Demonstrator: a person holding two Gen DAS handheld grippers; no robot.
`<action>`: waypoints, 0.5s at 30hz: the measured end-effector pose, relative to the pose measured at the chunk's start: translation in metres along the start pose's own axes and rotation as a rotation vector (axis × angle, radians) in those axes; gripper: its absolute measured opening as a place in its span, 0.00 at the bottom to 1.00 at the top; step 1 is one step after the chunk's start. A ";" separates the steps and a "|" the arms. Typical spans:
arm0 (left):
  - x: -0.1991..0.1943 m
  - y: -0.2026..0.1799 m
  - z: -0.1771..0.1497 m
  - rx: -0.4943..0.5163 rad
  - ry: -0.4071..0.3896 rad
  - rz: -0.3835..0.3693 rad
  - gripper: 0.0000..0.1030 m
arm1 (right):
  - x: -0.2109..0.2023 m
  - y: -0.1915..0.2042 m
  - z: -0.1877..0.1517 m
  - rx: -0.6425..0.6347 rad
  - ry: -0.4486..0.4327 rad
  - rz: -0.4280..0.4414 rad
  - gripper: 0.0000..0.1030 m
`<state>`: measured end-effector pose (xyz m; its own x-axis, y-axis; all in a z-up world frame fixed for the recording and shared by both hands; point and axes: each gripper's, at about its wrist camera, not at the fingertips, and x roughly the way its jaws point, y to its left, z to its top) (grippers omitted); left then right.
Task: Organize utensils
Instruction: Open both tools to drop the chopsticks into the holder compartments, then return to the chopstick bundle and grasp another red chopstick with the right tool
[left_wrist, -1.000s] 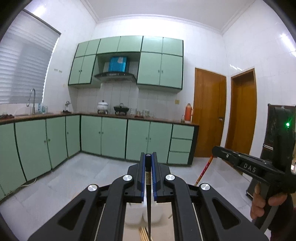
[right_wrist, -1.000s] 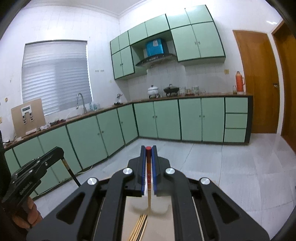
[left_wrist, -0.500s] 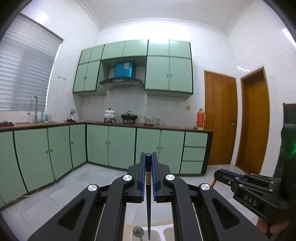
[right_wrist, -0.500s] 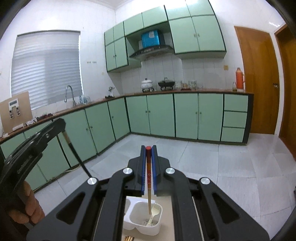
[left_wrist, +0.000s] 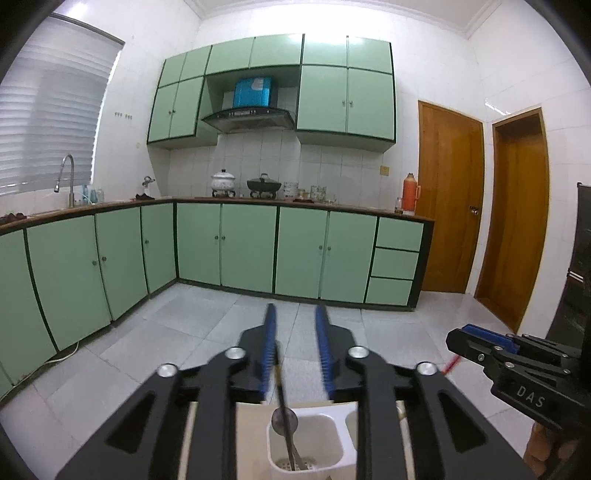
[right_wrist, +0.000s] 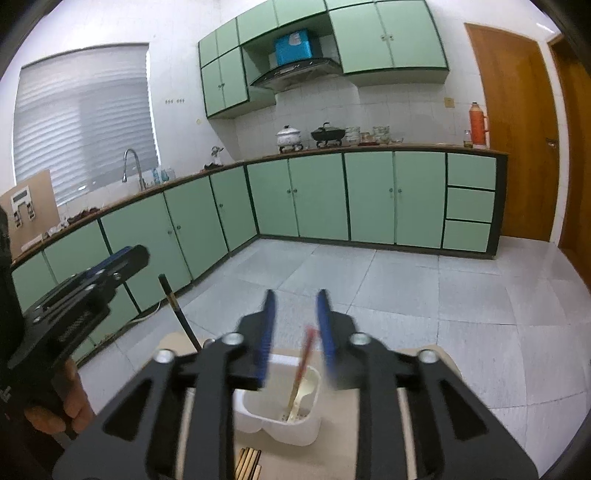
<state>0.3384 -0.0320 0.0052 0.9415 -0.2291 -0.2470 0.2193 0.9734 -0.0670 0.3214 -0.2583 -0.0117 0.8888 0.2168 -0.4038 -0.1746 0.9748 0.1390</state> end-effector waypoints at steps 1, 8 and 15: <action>-0.009 0.000 0.002 0.002 -0.009 0.003 0.31 | -0.007 0.000 0.000 0.001 -0.013 -0.008 0.34; -0.062 -0.002 0.001 0.006 -0.026 0.008 0.53 | -0.069 0.000 -0.022 0.004 -0.111 -0.064 0.73; -0.126 -0.006 -0.045 0.004 -0.012 -0.001 0.65 | -0.124 0.008 -0.075 -0.004 -0.140 -0.088 0.84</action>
<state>0.2071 -0.0095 -0.0064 0.9443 -0.2299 -0.2354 0.2211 0.9732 -0.0636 0.1778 -0.2739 -0.0282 0.9511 0.1212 -0.2842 -0.0947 0.9899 0.1053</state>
